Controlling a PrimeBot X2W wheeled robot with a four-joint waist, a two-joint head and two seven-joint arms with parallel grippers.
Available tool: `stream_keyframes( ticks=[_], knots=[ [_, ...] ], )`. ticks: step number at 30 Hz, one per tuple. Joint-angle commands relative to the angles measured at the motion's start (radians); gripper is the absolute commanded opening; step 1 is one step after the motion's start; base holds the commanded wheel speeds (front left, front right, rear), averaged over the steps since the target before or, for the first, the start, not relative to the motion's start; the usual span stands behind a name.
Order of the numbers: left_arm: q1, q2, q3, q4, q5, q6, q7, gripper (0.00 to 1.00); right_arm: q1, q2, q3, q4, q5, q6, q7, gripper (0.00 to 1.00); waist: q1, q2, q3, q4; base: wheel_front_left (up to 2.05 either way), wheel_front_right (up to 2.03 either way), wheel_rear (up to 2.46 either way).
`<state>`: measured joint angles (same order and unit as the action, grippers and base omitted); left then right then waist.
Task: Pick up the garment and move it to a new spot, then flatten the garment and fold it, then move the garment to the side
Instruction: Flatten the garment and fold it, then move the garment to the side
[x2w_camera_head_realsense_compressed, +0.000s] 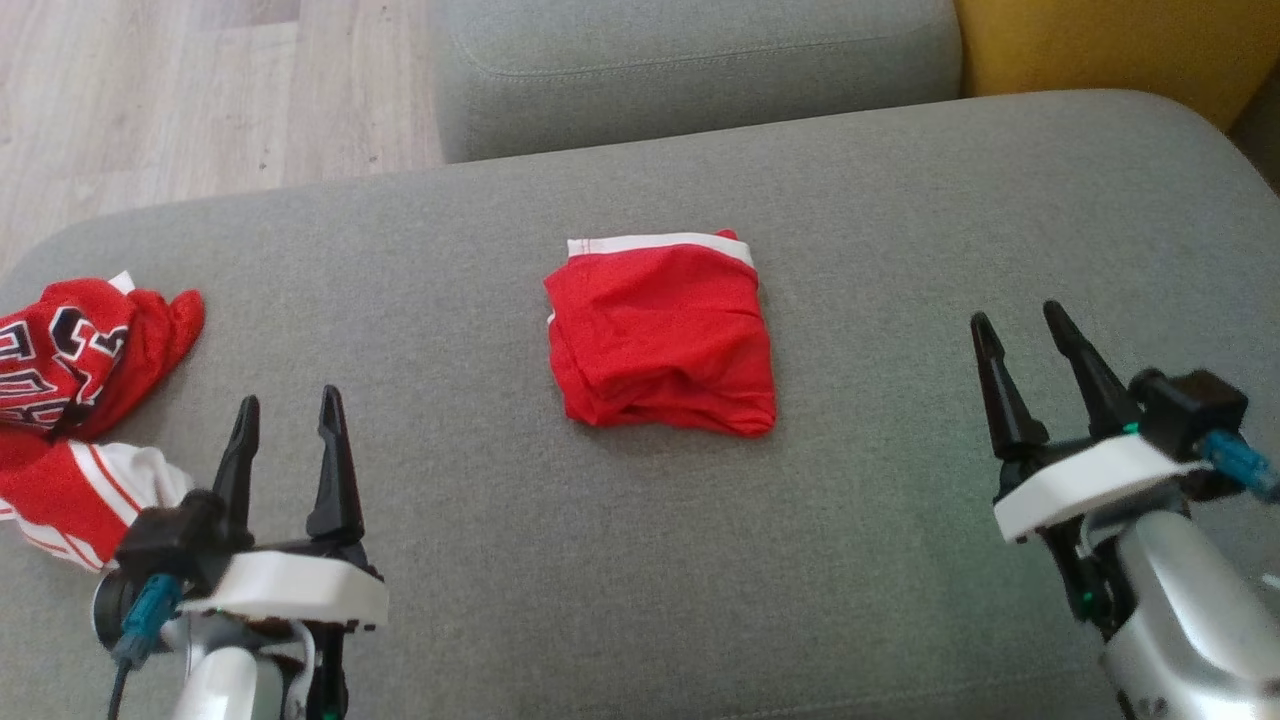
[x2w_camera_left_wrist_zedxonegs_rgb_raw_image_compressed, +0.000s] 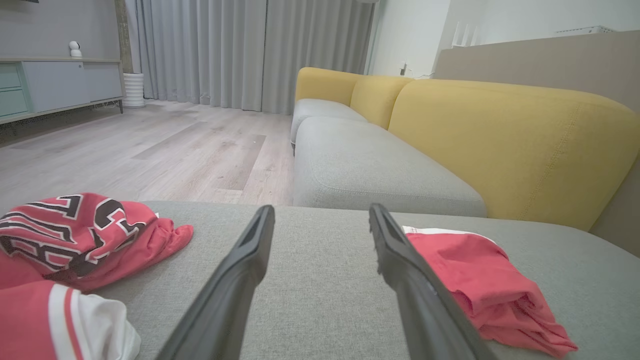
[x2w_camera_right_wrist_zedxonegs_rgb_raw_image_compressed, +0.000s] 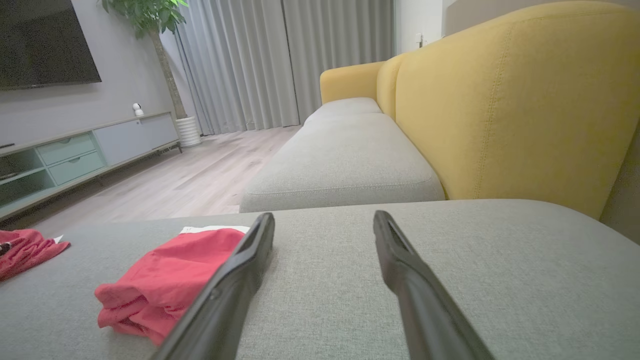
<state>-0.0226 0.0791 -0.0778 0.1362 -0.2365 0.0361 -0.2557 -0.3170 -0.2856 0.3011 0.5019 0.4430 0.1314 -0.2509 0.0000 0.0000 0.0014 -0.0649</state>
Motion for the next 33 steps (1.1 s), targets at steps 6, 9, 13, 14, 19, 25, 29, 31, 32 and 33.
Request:
stream_keyframes(
  ticks=[6, 9, 13, 14, 19, 25, 29, 31, 32, 33],
  knots=[
    [-0.046, 0.007, 0.049, -0.021, 0.025, 0.001, -0.006, 1.00, 0.048, 0.057, -0.069, -0.078, -0.092, -0.001, -0.011, 1.00, 0.0000, 0.0000, 0.004, 0.010, 0.00, 0.00, 0.00],
    [-0.047, 0.002, 0.052, -0.019, 0.028, -0.002, -0.006, 1.00, 0.066, 0.077, -0.087, -0.092, -0.117, -0.001, -0.011, 1.00, 0.0000, 0.0000, 0.005, 0.014, 0.00, 0.00, 0.00],
    [-0.048, -0.004, 0.056, -0.020, 0.032, -0.005, -0.006, 1.00, 0.073, 0.090, -0.101, -0.106, -0.136, -0.001, -0.002, 1.00, 0.0000, 0.0000, 0.006, 0.020, 0.00, 0.00, 0.00],
    [-0.048, -0.005, 0.057, -0.021, 0.034, -0.006, -0.006, 1.00, 0.074, 0.092, -0.105, -0.110, -0.138, -0.001, 0.000, 1.00, 0.0000, 0.0000, 0.007, 0.021, 0.00, 0.00, 0.00],
    [-0.051, -0.009, 0.061, -0.022, 0.039, -0.011, -0.006, 1.00, 0.080, 0.096, -0.118, -0.128, -0.145, -0.001, 0.017, 1.00, 0.0000, 0.0000, 0.016, 0.026, 0.00, 0.00, 0.00],
    [-0.051, -0.015, 0.062, -0.022, 0.045, -0.016, -0.006, 1.00, 0.086, 0.100, -0.131, -0.142, -0.141, -0.001, 0.034, 1.00, 0.0000, 0.0000, 0.020, 0.033, 0.00, 0.00, 0.00],
    [-0.050, -0.019, 0.059, -0.027, 0.046, -0.018, -0.006, 1.00, 0.077, 0.101, -0.129, -0.142, -0.133, -0.001, 0.049, 1.00, 0.0000, 0.0000, 0.024, 0.046, 0.00, 0.00, 0.00],
    [-0.052, -0.020, 0.060, -0.027, 0.045, -0.019, -0.006, 1.00, 0.066, 0.100, -0.125, -0.142, -0.131, -0.001, 0.061, 1.00, 0.0000, 0.0000, 0.029, 0.056, 0.00, 0.00, 0.00],
    [-0.054, -0.020, 0.060, -0.027, 0.045, -0.020, -0.006, 1.00, 0.057, 0.098, -0.123, -0.141, -0.129, -0.001, 0.068, 1.00, 0.0000, 0.0000, 0.033, 0.062, 0.00, 0.00, 0.00],
    [-0.056, -0.021, 0.059, -0.027, 0.045, -0.021, -0.006, 1.00, 0.046, 0.096, -0.119, -0.139, -0.125, -0.001, 0.077, 1.00, 0.0000, 0.0000, 0.037, 0.069, 0.00, 0.00, 0.00]
  ],
)
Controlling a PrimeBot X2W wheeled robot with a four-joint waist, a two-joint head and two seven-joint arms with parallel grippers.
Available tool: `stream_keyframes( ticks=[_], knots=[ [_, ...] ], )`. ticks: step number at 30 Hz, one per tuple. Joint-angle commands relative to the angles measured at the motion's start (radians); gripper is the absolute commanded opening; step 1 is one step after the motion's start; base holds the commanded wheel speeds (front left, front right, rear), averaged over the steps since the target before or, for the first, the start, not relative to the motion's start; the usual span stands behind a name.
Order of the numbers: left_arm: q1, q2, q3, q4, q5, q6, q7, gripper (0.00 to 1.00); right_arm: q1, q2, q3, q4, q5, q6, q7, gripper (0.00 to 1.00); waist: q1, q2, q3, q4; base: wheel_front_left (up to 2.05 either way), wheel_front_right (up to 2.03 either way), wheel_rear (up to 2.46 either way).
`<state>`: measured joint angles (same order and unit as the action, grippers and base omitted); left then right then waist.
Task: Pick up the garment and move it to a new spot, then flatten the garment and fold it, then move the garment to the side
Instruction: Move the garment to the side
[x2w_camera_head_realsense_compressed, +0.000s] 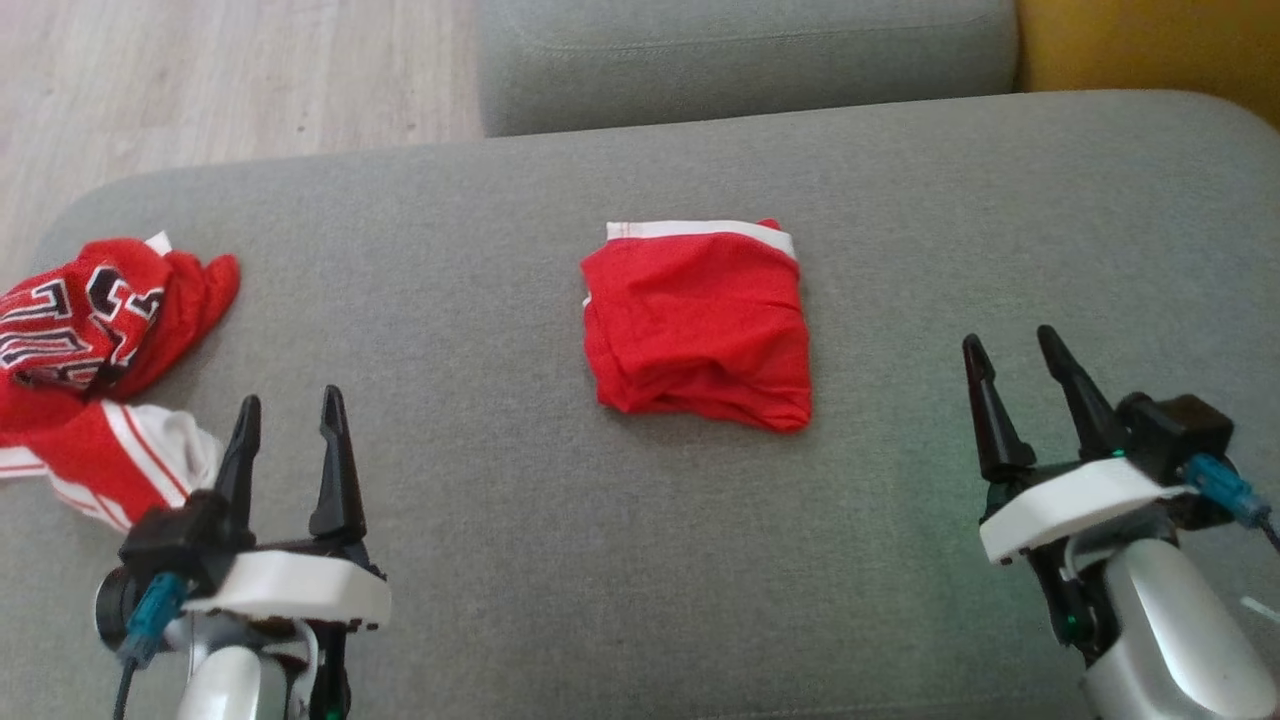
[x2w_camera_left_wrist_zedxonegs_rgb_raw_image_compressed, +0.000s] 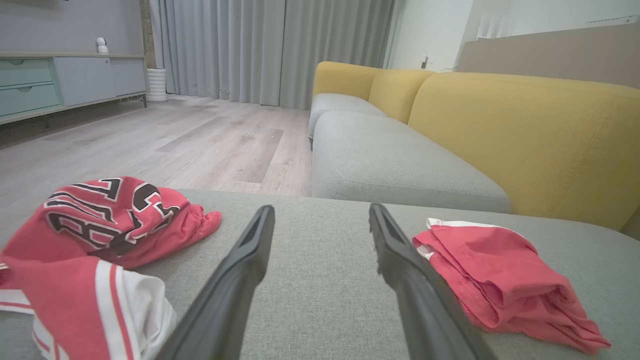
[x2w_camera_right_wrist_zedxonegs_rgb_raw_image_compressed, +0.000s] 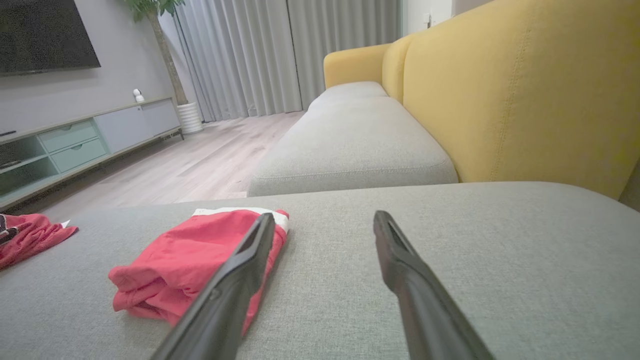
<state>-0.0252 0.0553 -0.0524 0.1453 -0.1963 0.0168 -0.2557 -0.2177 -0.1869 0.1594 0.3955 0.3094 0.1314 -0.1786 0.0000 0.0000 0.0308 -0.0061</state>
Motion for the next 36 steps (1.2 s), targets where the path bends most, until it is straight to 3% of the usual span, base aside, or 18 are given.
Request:
stream_keyframes(
  ticks=[1, 6, 13, 25, 31, 32, 35, 36],
  knots=[
    [-0.055, 0.002, 0.031, -0.037, 0.005, -0.003, -0.006, 1.00, -0.066, -0.003, 0.027, -0.028, 0.015, -0.001, 0.016, 1.00, 0.0000, 0.0000, 0.012, 0.018, 0.00, 0.00, 0.00],
    [-0.078, -0.001, 0.012, -0.048, 0.003, -0.005, -0.006, 1.00, -0.173, -0.013, 0.055, 0.014, 0.071, -0.001, 0.087, 1.00, 0.0000, 0.0000, 0.056, 0.070, 0.00, 0.00, 0.00],
    [-0.105, -0.004, -0.030, -0.057, -0.005, -0.003, -0.006, 1.00, -0.356, -0.025, 0.105, 0.154, 0.200, -0.001, 0.279, 1.00, 0.0000, 0.0000, 0.120, 0.143, 0.00, 0.00, 0.00],
    [-0.142, -0.005, -0.085, -0.041, -0.034, 0.015, -0.006, 1.00, -0.651, -0.012, 0.037, 0.616, 0.318, -0.001, 0.690, 1.00, 0.0000, 0.0000, 0.184, 0.242, 0.00, 0.00, 0.00],
    [-0.146, -0.005, -0.099, -0.040, -0.039, 0.023, -0.006, 1.00, -0.692, 0.021, 0.010, 0.754, 0.339, -0.001, 0.786, 1.00, 0.0000, 0.0000, 0.185, 0.255, 0.00, 0.00, 0.00],
    [-0.146, -0.005, -0.100, -0.040, -0.039, 0.025, -0.006, 1.00, -0.694, 0.024, 0.010, 0.762, 0.341, -0.001, 0.786, 0.97, 0.0000, 0.0000, 0.186, 0.256, 0.00, 0.00, 0.00],
    [-0.147, -0.005, -0.103, -0.039, -0.042, 0.029, -0.006, 1.00, -0.698, 0.029, 0.008, 0.772, 0.347, -0.001, 0.765, 0.00, 0.0000, 0.0000, 0.183, 0.252, 0.00, 0.00, 0.00],
    [-0.146, -0.005, -0.103, -0.039, -0.042, 0.029, -0.006, 1.00, -0.698, 0.031, 0.012, 0.769, 0.346, -0.001, 0.751, 0.00, 0.0000, 0.0000, 0.180, 0.249, 0.00, 0.00, 0.00]
  ],
)
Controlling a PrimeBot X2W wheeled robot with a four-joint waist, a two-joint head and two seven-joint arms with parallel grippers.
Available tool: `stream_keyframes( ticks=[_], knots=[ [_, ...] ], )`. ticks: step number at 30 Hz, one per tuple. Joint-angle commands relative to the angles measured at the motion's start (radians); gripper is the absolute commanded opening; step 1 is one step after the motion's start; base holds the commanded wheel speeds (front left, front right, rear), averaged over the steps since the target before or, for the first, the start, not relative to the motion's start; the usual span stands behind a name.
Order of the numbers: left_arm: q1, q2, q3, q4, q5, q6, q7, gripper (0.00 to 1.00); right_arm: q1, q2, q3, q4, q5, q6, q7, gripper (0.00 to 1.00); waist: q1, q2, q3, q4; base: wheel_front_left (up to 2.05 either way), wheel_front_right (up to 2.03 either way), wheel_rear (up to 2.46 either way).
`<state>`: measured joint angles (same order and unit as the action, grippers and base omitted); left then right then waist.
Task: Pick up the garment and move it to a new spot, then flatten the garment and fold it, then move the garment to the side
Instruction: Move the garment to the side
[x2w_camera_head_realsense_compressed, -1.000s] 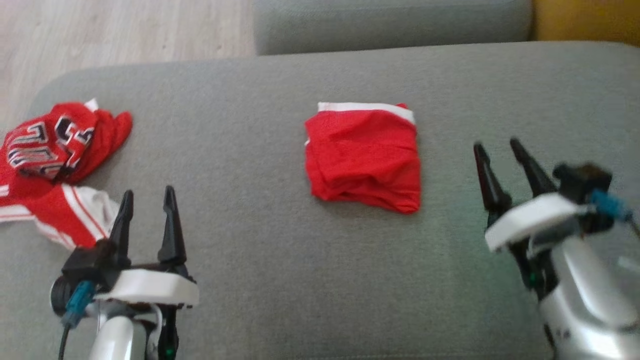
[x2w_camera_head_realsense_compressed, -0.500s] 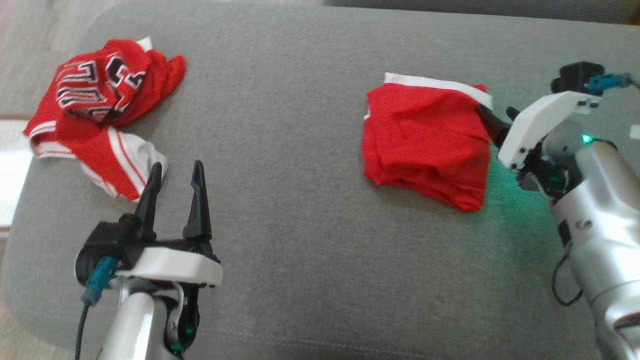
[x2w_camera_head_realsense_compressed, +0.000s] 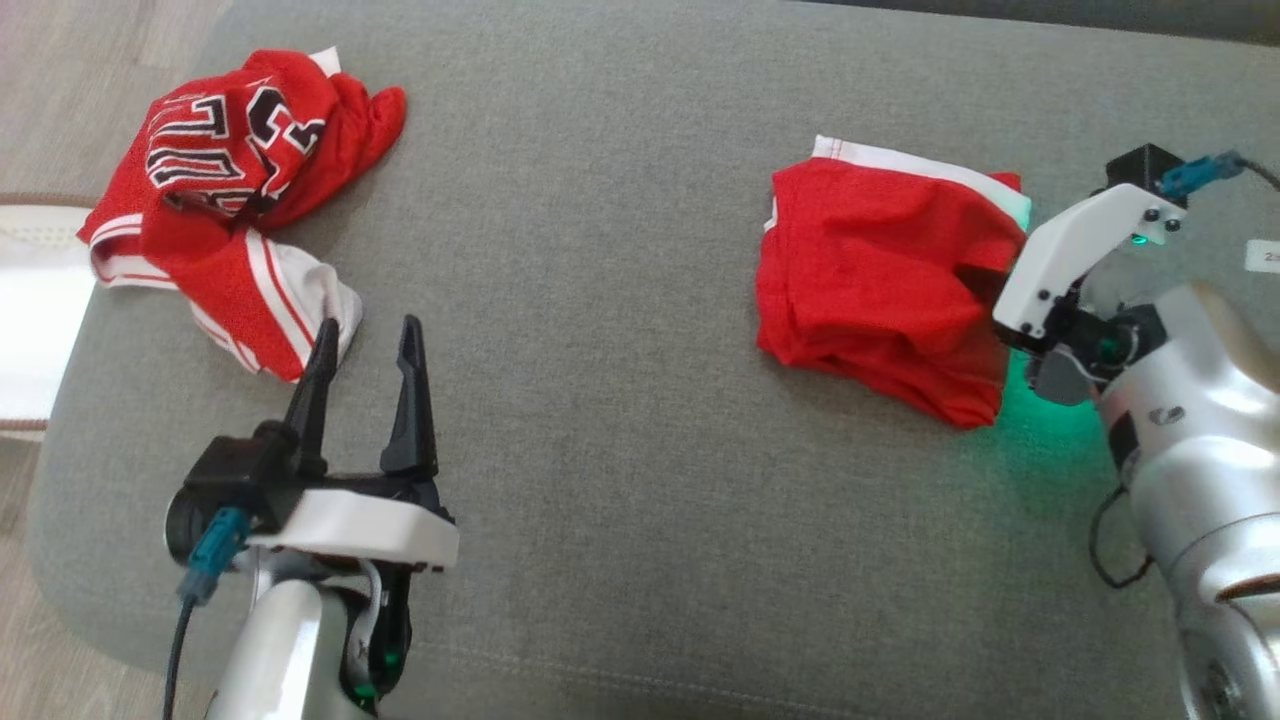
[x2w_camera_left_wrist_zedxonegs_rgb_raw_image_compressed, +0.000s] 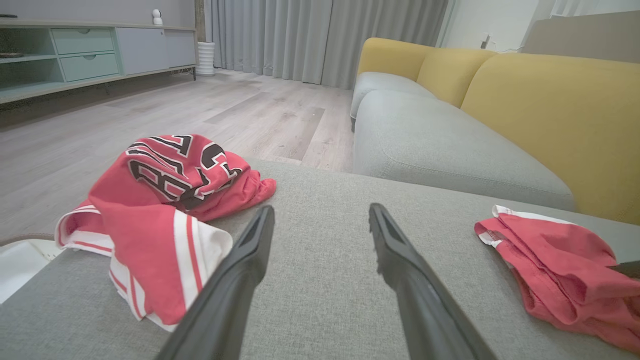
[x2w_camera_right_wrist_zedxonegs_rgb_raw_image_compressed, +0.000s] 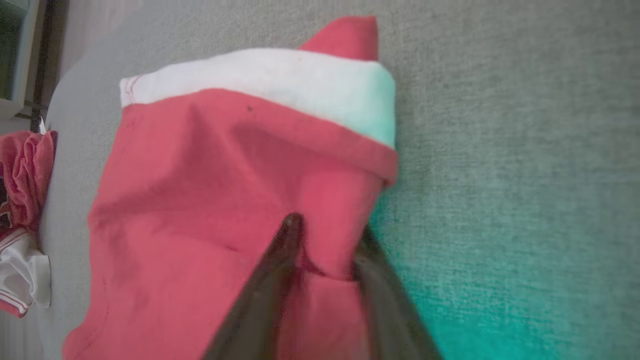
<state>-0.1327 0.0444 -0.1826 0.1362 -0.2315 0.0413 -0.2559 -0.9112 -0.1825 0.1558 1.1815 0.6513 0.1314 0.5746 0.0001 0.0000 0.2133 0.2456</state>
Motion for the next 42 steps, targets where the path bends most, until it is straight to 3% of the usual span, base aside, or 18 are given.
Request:
stream_keyframes(
  ticks=[1, 11, 21, 28, 35, 42],
  knots=[
    [-0.037, 0.006, 0.027, -0.028, -0.006, 0.003, -0.006, 1.00, -0.004, 0.027, 0.021, -0.023, 0.002, -0.001, -0.022, 0.00, -0.0001, 0.0000, -0.008, -0.007, 0.00, 0.00, 0.00],
    [-0.046, 0.008, 0.032, -0.015, 0.027, -0.037, -0.006, 1.00, 0.010, 0.019, 0.107, -0.093, -0.002, -0.001, -0.175, 0.00, -0.0001, 0.0000, -0.070, -0.147, 0.00, 0.00, 0.00],
    [-0.099, 0.009, -0.018, 0.033, 0.056, -0.079, -0.006, 1.00, 0.030, 0.009, 0.203, -0.157, 0.064, -0.001, -0.213, 0.00, -0.0001, 0.0000, -0.069, -0.372, 0.00, 0.00, 0.00],
    [-0.140, 0.008, -0.060, 0.062, 0.071, -0.097, -0.006, 1.00, 0.028, 0.000, 0.248, -0.185, 0.117, -0.001, -0.233, 0.00, -0.0001, 0.0000, -0.040, -0.465, 0.00, 0.00, 0.00],
    [-0.176, 0.008, -0.083, 0.078, 0.075, -0.098, -0.006, 1.00, 0.003, -0.029, 0.297, -0.202, 0.161, -0.001, -0.263, 0.00, -0.0001, 0.0000, -0.001, -0.506, 0.00, 0.00, 0.00],
    [-0.202, 0.018, -0.092, 0.071, 0.083, -0.097, -0.001, 1.00, -0.089, -0.114, 0.381, -0.214, 0.141, -0.001, -0.282, 0.00, -0.0001, 0.0000, 0.089, -0.474, 0.00, 0.00, 0.00]
  ],
)
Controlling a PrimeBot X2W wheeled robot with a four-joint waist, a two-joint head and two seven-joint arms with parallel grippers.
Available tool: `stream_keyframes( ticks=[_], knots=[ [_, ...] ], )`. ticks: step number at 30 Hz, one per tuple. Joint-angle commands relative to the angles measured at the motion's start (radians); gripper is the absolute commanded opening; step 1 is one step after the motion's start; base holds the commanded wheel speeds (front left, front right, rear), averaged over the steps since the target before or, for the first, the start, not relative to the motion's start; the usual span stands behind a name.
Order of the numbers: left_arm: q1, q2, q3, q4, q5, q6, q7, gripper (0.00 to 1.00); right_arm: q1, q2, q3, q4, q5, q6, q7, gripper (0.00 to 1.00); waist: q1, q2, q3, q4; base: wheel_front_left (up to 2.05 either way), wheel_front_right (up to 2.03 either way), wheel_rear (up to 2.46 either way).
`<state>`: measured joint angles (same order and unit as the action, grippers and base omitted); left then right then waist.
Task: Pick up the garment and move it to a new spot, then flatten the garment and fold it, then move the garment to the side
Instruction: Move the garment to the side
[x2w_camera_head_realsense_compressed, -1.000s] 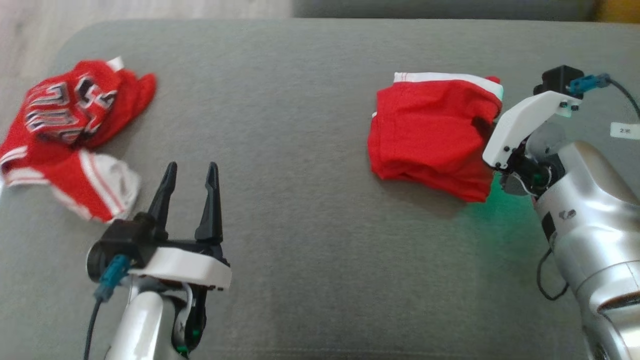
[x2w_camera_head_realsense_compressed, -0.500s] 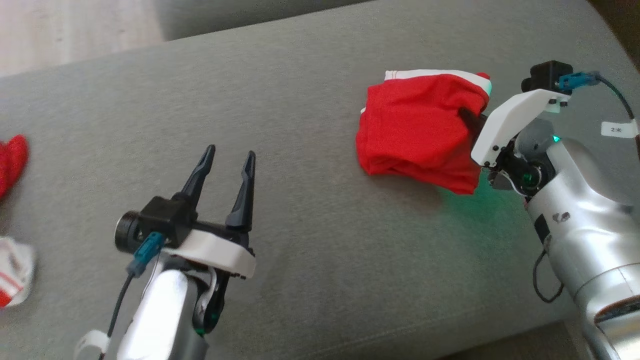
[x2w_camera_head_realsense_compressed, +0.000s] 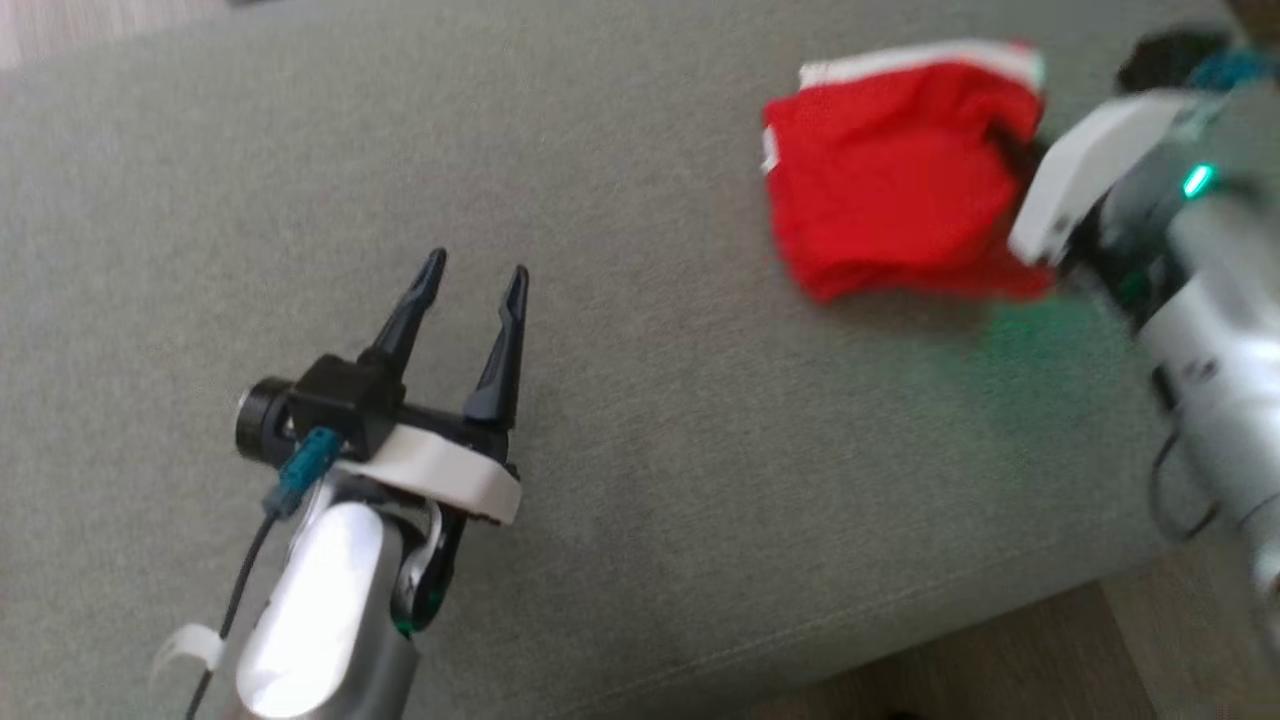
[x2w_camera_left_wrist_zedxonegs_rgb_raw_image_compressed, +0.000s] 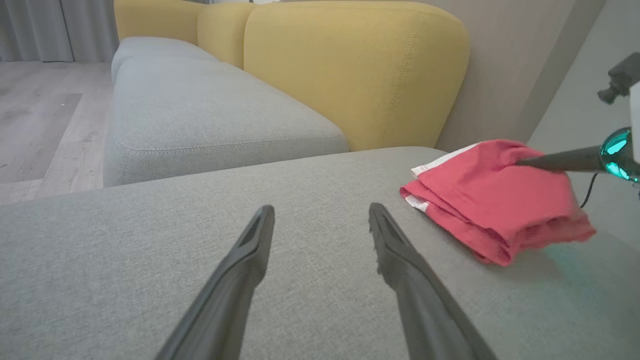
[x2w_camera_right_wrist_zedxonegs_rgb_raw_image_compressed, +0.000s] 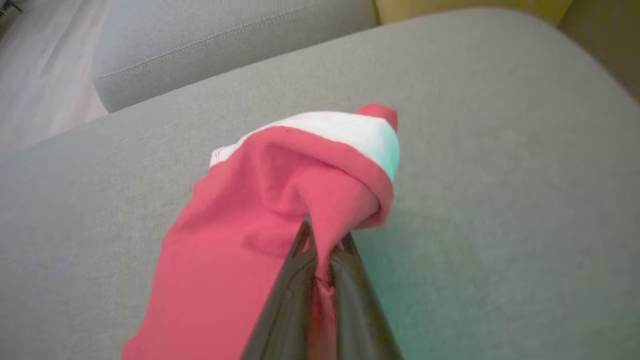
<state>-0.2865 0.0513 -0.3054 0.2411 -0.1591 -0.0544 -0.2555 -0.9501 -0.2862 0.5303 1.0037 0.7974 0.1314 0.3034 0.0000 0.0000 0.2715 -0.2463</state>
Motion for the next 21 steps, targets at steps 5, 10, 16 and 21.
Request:
stream_keyframes(
  ticks=[5, 10, 16, 21],
  knots=[
    [-0.073, 0.029, 0.034, -0.049, 0.014, 0.004, 0.009, 1.00, -0.174, -0.115, 0.093, -0.017, -0.050, -0.001, 0.000, 0.00, 0.0000, 0.0000, 0.123, 0.065, 0.00, 0.00, 0.00],
    [-0.085, 0.032, 0.033, -0.064, 0.005, 0.005, 0.015, 1.00, -0.264, -0.187, 0.165, 0.019, -0.107, -0.001, 0.021, 0.00, 0.0000, 0.0000, 0.179, 0.097, 0.00, 0.00, 0.00],
    [-0.094, 0.034, 0.030, -0.075, 0.000, 0.008, 0.012, 1.00, -0.353, -0.253, 0.227, 0.072, -0.182, -0.001, 0.029, 0.00, 0.0000, 0.0000, 0.214, 0.114, 0.00, 0.00, 0.00],
    [-0.098, 0.036, 0.029, -0.076, -0.003, 0.013, 0.009, 1.00, -0.400, -0.270, 0.245, 0.144, -0.231, -0.001, 0.048, 0.00, 0.0000, 0.0000, 0.223, 0.118, 0.00, 0.00, 0.00]
  ],
)
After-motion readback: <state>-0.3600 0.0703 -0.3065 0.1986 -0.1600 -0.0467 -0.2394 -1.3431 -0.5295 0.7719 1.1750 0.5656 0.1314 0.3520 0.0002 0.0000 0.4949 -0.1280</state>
